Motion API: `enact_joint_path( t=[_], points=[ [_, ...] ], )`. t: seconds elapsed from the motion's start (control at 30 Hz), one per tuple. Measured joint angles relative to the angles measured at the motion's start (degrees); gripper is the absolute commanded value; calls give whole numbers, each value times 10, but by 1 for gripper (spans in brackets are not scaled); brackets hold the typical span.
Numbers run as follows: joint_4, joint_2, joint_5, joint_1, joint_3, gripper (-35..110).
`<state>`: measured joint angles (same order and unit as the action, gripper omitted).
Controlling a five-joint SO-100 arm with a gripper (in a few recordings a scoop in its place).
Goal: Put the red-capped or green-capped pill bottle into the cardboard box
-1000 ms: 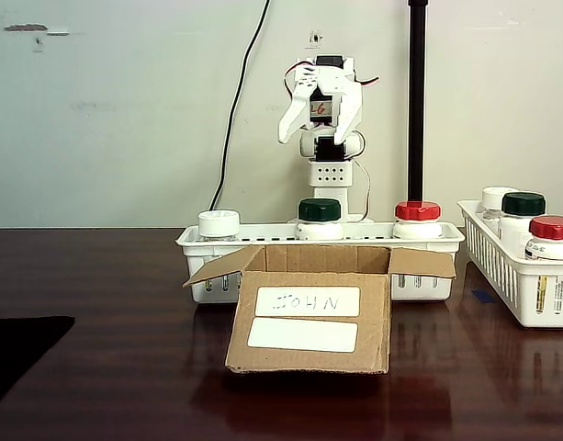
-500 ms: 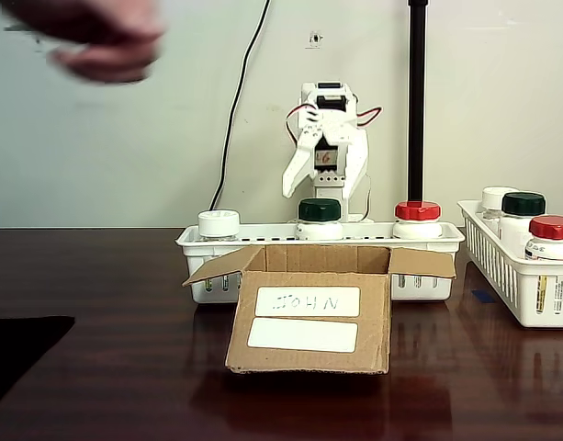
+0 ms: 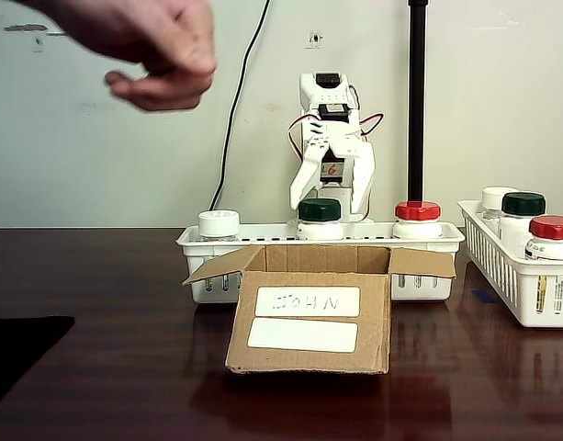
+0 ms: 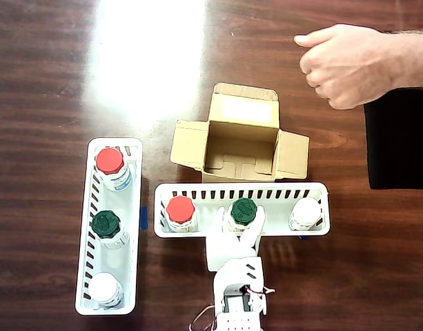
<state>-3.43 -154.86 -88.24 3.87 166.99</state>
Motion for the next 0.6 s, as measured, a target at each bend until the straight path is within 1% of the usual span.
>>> enact_joint_path(
  t=[0.27,0.37,0.4,0.47,0.6],
  points=[
    [116,172,-5,8,-47,62],
    [137,215,-14,4,-67,60],
    [140,222,-15,4,-69,57],
    [141,223,-20,4,-70,46],
    [141,223,-25,3,-70,9]
  ],
)
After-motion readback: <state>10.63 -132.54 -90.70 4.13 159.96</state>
